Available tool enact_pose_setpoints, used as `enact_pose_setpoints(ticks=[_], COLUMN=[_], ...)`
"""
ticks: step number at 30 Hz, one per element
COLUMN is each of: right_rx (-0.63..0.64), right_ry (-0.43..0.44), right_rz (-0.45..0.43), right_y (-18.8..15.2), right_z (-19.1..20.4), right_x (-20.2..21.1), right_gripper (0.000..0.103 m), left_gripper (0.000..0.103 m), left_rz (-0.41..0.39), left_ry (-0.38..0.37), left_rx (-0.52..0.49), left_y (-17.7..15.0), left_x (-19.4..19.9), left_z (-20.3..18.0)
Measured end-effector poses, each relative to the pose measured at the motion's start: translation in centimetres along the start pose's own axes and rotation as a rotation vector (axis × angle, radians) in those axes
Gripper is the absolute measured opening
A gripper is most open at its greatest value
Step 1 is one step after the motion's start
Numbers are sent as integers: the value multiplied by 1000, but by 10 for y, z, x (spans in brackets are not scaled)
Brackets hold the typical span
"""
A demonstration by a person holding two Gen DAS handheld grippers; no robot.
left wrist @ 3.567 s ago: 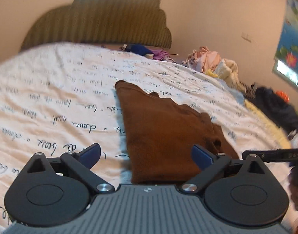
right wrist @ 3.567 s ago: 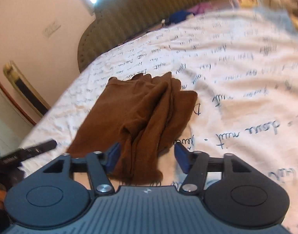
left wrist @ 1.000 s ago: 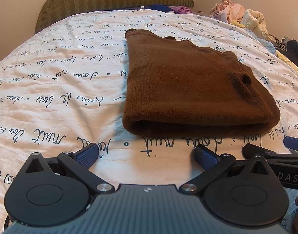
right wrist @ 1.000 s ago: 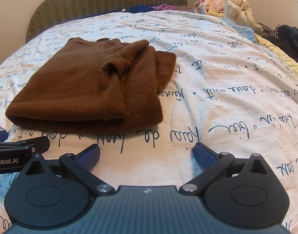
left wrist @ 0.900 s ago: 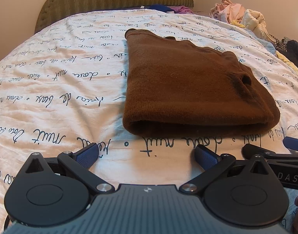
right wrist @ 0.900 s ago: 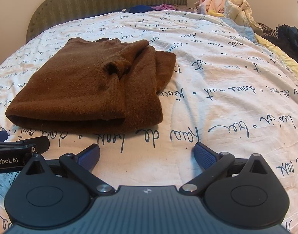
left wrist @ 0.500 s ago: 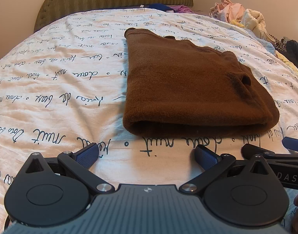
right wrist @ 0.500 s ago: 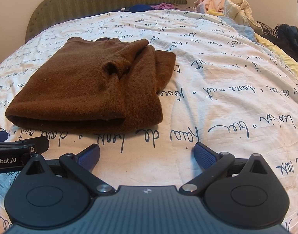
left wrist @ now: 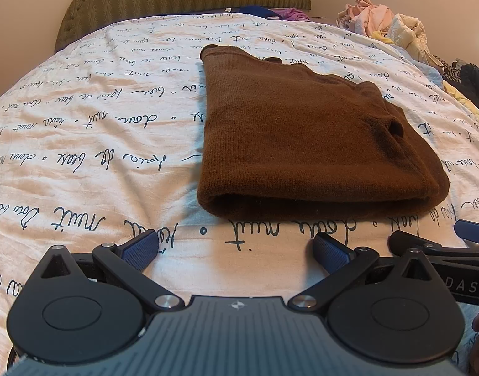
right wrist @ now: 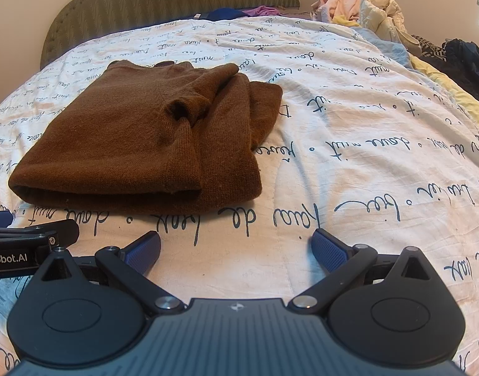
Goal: Fold small clothes
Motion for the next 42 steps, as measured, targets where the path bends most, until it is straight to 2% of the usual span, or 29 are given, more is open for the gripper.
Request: enact_pose_setpoints(ticks=[10, 19, 24, 31, 42], right_rx=[2, -4, 31, -19, -8], right_ry=[1, 6, -2, 4, 2], right_rz=[3, 41, 46, 42, 9], right_y=[0, 5, 4, 8, 14], right_z=[0, -3, -2, -9, -8], right_x=[0, 6, 8, 13, 23], right_gripper=[103, 103, 103, 103, 103], left_gripper=[103, 103, 103, 103, 103], left_rz=[0, 12, 6, 13, 0], left_ry=[0, 1, -8, -16, -8], left_rx=[-1, 6, -16, 10, 8], left_y=[0, 0, 1, 2, 4], left_x=[0, 15, 21, 25, 31], left_z=[0, 0, -4, -4, -6])
Point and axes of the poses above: each gripper's, at about its wrist camera, not at the fingertips, and x roughly against the way its jaws point, z to its left, y to its top, the point moved 7 cm from there along -x, roughly the way its jaws point
